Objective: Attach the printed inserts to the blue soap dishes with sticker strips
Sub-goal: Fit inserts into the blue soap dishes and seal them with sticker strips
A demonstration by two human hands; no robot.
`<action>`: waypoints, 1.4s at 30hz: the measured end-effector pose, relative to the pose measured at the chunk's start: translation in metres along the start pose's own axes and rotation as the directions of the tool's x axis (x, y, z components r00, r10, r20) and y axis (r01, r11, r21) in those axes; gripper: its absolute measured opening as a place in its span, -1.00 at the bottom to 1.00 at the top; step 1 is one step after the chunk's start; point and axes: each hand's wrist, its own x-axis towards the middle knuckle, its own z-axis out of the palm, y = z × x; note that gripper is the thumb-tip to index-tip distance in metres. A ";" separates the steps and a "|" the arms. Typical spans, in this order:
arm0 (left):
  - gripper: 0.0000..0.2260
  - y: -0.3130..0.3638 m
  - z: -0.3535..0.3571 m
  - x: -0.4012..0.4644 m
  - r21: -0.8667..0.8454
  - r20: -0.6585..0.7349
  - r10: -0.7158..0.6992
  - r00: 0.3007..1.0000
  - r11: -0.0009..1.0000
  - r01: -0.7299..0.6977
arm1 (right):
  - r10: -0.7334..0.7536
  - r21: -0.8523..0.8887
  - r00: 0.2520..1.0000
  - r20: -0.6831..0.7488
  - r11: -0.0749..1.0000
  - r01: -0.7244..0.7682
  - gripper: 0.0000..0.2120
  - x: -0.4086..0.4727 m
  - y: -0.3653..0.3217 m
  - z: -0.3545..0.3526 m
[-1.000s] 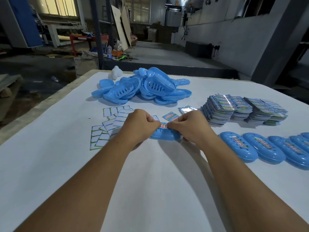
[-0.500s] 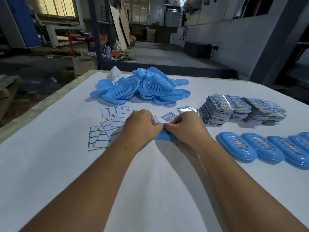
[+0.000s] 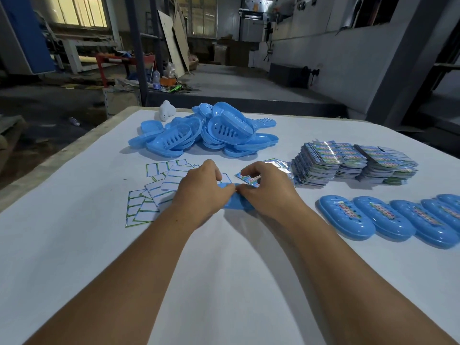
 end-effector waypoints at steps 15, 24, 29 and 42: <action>-0.82 -0.005 -0.004 0.002 -0.134 -0.011 -0.048 0.999 0.990 0.047 | -0.024 -0.289 0.996 -0.081 0.957 0.000 -0.36 -0.041 0.002 -0.020; -0.84 -0.004 -0.002 0.002 -0.121 -0.009 -0.025 1.000 0.992 0.023 | 0.174 -0.523 0.949 -0.265 0.801 -0.293 -0.43 -0.082 0.025 -0.047; -0.85 -0.001 -0.002 0.001 -0.117 0.002 -0.009 1.000 0.993 0.009 | 0.217 -0.505 0.937 -0.275 0.796 -0.333 -0.44 -0.086 0.033 -0.051; -0.85 -0.004 -0.006 0.002 -0.121 -0.023 -0.014 1.000 0.993 0.011 | 0.252 -0.418 0.869 -0.425 0.797 -0.436 -0.61 -0.079 0.055 -0.067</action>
